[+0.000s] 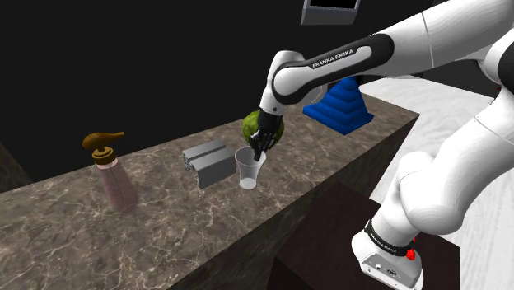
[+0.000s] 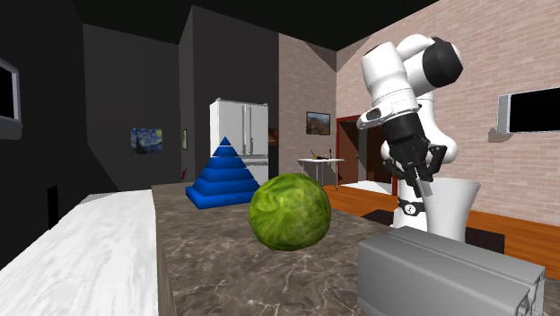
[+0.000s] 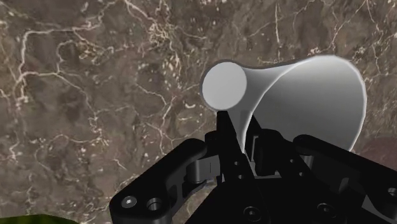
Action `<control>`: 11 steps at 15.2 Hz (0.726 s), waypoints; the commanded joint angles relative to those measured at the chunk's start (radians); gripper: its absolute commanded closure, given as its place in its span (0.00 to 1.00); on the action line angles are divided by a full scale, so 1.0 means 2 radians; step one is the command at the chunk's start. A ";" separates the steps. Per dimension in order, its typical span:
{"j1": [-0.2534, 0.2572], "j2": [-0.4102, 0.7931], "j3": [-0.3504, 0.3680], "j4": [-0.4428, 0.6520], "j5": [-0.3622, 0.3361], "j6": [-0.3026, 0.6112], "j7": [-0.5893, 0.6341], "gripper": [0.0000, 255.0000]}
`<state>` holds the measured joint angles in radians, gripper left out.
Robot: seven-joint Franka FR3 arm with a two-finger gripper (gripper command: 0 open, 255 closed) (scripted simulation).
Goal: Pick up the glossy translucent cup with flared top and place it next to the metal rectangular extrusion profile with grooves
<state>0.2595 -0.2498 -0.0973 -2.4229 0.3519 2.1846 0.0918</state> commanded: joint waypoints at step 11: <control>0.003 0.022 -0.001 -0.020 0.014 0.040 -0.019 1.00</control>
<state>0.2664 -0.2049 -0.1001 -2.4633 0.3800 2.2647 0.0538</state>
